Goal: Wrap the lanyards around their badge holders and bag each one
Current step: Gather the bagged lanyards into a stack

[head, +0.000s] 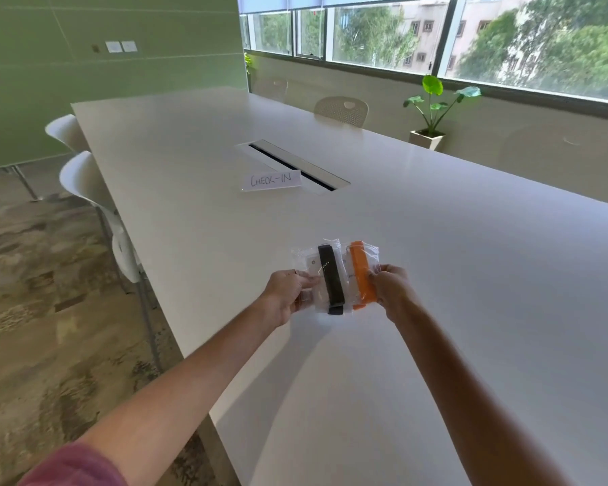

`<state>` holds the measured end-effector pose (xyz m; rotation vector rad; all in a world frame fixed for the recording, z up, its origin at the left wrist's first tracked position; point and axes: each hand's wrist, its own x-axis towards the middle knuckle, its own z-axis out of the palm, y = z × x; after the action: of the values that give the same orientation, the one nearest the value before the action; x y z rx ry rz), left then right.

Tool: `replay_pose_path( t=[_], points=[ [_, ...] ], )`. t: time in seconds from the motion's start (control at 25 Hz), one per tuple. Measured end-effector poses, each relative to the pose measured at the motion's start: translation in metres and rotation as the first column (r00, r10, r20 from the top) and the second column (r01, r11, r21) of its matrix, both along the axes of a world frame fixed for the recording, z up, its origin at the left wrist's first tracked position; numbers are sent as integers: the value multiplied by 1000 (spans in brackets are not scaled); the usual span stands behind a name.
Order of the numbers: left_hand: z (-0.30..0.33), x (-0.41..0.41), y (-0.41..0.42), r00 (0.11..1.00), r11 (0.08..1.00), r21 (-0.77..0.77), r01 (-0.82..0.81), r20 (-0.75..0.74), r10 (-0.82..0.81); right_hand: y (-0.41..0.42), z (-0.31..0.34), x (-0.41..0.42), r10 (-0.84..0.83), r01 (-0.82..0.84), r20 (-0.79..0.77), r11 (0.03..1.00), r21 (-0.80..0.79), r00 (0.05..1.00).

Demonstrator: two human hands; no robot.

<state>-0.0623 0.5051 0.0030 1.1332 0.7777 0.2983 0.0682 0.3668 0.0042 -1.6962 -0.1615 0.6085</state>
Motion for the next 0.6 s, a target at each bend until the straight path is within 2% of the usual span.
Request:
replay_pose_path(
  t=[0.24, 0.6],
  points=[
    [15, 24, 111, 999, 998, 44, -44, -7, 45, 118, 14, 28, 14, -13, 30, 1000, -25, 999],
    [22, 60, 236, 997, 998, 17, -68, -41, 68, 256, 19, 68, 21, -16, 56, 996, -89, 998]
  ],
)
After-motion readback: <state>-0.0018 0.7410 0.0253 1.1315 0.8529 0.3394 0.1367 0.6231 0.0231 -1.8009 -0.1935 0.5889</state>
